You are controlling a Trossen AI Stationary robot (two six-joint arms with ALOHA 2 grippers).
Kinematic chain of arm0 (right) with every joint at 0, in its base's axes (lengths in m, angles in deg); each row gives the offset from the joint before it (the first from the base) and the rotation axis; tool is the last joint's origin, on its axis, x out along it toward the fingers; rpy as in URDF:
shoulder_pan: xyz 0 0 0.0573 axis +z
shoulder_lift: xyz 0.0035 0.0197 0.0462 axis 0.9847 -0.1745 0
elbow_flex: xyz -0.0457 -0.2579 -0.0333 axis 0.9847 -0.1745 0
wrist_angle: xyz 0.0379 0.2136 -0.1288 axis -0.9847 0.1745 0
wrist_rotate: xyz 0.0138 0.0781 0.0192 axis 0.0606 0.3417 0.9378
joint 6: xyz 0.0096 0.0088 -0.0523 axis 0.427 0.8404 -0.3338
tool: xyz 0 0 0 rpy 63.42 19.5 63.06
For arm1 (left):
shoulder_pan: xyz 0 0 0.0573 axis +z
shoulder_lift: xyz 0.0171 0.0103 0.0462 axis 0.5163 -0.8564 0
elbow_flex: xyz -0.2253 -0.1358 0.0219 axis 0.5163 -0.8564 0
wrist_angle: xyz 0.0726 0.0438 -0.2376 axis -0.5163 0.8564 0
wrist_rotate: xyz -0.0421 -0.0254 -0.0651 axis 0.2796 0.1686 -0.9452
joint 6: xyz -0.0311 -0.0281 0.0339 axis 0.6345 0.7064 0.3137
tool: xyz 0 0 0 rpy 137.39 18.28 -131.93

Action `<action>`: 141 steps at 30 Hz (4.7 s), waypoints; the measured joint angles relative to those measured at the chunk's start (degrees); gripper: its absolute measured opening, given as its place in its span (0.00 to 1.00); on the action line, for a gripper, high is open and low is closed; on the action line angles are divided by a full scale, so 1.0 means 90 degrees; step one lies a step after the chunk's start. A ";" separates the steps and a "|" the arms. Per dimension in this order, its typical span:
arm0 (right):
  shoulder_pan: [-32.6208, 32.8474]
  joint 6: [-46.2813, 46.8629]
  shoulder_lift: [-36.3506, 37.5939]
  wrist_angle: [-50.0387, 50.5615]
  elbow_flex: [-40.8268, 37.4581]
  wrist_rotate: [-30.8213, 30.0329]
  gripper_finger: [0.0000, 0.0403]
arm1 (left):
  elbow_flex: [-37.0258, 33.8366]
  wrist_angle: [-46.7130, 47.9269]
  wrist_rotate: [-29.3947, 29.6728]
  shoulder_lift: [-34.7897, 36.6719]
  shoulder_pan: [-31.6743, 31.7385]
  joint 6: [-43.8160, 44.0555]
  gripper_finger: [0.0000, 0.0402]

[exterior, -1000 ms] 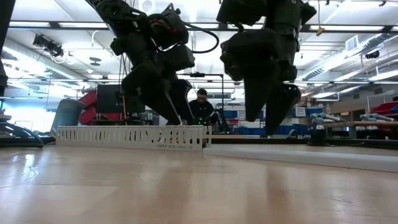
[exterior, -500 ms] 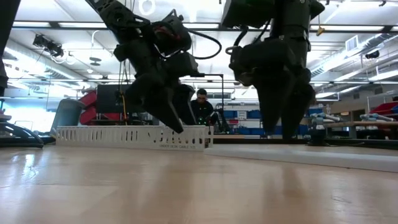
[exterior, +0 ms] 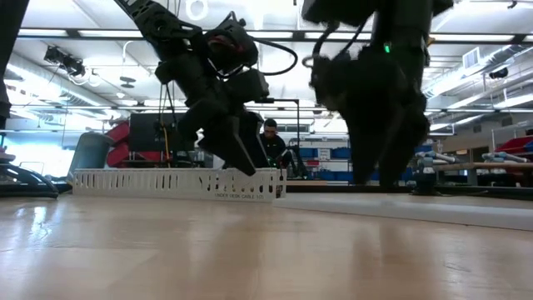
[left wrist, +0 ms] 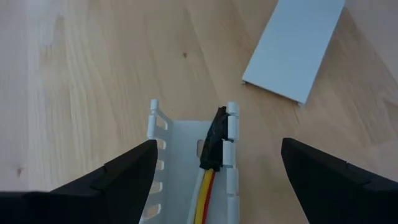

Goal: Ziptie cables
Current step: Close the white cable duct

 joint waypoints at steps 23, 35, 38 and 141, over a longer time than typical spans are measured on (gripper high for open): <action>0.0104 -0.0550 -0.0050 0.1696 -0.0050 -0.1037 0.87 | 0.0000 0.0019 0.0019 0.0002 0.0000 0.0287 0.80; 0.0077 0.0895 0.0199 0.1610 -0.0107 -0.1024 0.87 | 0.0000 -0.0038 0.0020 0.0002 0.0000 0.0315 0.80; 0.0033 0.0910 0.0077 0.1457 -0.0142 -0.0937 0.87 | 0.0000 -0.0036 0.0021 0.0002 0.0000 0.0334 0.80; -0.0282 0.0916 -0.0525 0.0001 -0.0602 -0.1097 0.76 | 0.0000 -0.0097 0.0012 0.0002 -0.0002 0.0627 0.80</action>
